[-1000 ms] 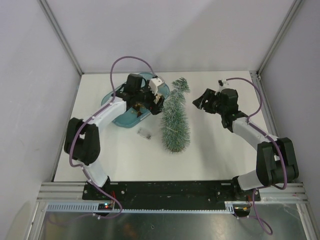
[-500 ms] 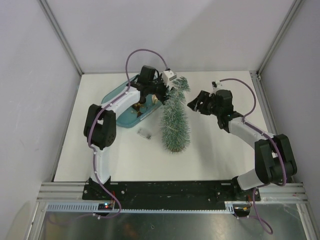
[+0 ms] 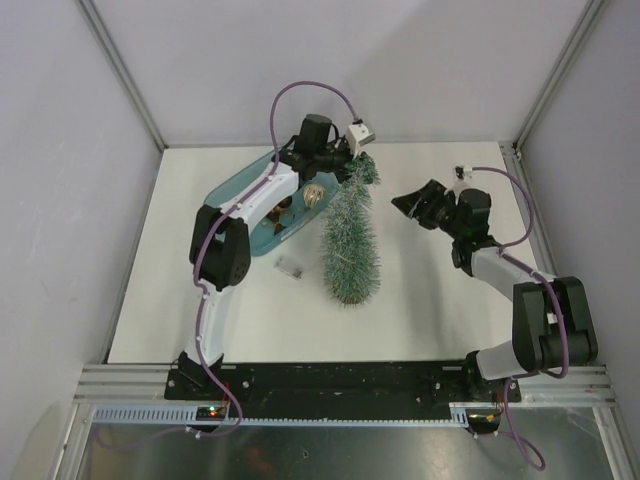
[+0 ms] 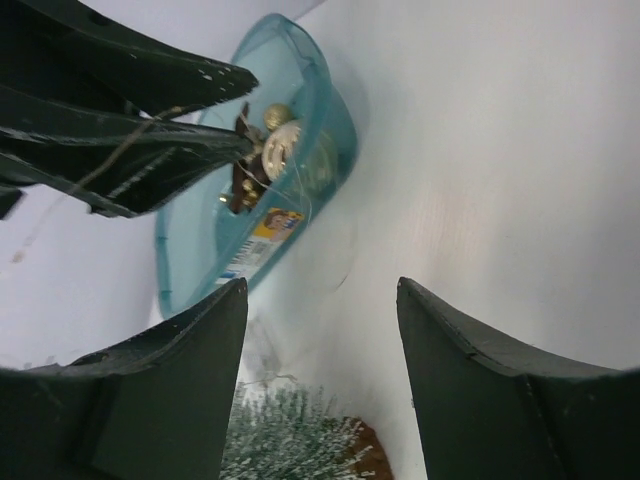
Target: Decorate the small christmas tree
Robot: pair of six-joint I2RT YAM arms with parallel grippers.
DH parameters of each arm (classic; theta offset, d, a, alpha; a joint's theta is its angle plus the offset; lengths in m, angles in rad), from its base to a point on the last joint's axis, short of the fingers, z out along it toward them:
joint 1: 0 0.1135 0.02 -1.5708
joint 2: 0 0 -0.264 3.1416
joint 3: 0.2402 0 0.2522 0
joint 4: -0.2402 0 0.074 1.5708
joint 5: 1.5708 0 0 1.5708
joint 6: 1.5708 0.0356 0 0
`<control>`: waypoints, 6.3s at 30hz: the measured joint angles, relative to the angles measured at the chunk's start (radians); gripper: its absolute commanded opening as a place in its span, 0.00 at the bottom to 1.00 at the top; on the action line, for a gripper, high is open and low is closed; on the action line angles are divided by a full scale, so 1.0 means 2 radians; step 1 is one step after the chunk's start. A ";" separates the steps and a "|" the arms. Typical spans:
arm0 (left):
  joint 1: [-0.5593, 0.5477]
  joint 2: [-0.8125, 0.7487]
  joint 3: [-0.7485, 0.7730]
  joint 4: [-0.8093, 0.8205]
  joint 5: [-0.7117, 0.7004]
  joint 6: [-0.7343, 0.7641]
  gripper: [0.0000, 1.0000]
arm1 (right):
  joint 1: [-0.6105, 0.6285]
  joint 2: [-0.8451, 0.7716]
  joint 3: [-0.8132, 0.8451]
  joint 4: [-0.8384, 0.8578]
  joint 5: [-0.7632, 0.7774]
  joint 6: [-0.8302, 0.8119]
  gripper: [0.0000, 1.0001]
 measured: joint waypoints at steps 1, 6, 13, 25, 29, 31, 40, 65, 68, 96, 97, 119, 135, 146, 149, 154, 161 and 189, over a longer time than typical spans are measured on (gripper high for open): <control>-0.002 0.003 0.004 0.000 0.002 0.003 0.48 | -0.006 0.000 -0.006 0.015 -0.008 0.012 0.66; -0.010 0.017 0.031 -0.003 0.010 0.010 0.46 | -0.029 0.019 -0.013 0.114 -0.046 0.082 0.66; -0.017 0.019 0.054 -0.001 0.024 0.011 0.41 | -0.039 0.090 -0.013 0.237 -0.079 0.171 0.67; -0.018 0.019 0.060 -0.001 0.034 0.007 0.40 | -0.037 0.134 -0.014 0.293 -0.091 0.201 0.66; -0.019 0.019 0.060 -0.001 0.038 0.007 0.38 | -0.034 0.127 -0.013 0.253 -0.085 0.149 0.64; -0.019 0.019 0.060 -0.001 0.042 0.007 0.37 | -0.030 0.119 -0.006 0.220 -0.079 0.107 0.63; -0.019 0.019 0.060 -0.001 0.058 0.003 0.36 | -0.006 0.089 0.063 0.118 -0.061 -0.049 0.60; -0.020 0.007 0.060 -0.001 0.085 -0.019 0.39 | 0.020 0.111 0.106 0.043 -0.042 -0.119 0.08; -0.020 0.003 0.060 0.000 0.088 -0.022 0.60 | 0.021 0.111 0.106 0.040 -0.038 -0.122 0.01; 0.083 -0.289 -0.125 -0.024 0.005 -0.052 1.00 | -0.016 -0.071 0.107 -0.291 0.309 -0.138 0.00; 0.082 -0.306 -0.133 -0.029 0.005 -0.053 1.00 | -0.012 -0.084 0.107 -0.309 0.324 -0.136 0.00; 0.009 -0.396 -0.147 -0.049 0.093 -0.084 1.00 | 0.631 -0.189 0.120 -0.777 0.623 0.197 0.00; 0.016 -0.402 -0.154 -0.056 0.010 -0.080 1.00 | 0.754 -0.083 0.119 -0.527 0.583 0.027 0.00; 0.040 -0.489 -0.193 -0.055 -0.154 -0.066 1.00 | 0.678 0.093 0.161 -0.313 0.477 -0.203 0.00; 0.049 -0.522 -0.229 -0.057 -0.169 -0.062 0.99 | 0.673 0.114 0.171 -0.286 0.468 -0.231 0.00; 0.077 -0.568 -0.296 -0.071 -0.179 -0.064 1.00 | 0.644 0.127 0.187 -0.241 0.462 -0.263 0.00; 0.115 -0.598 -0.347 -0.099 -0.179 -0.071 1.00 | 0.620 0.182 0.230 -0.170 0.478 -0.294 0.00; 0.138 -0.600 -0.350 -0.104 -0.180 -0.066 1.00 | 0.597 0.236 0.281 -0.156 0.564 -0.336 0.86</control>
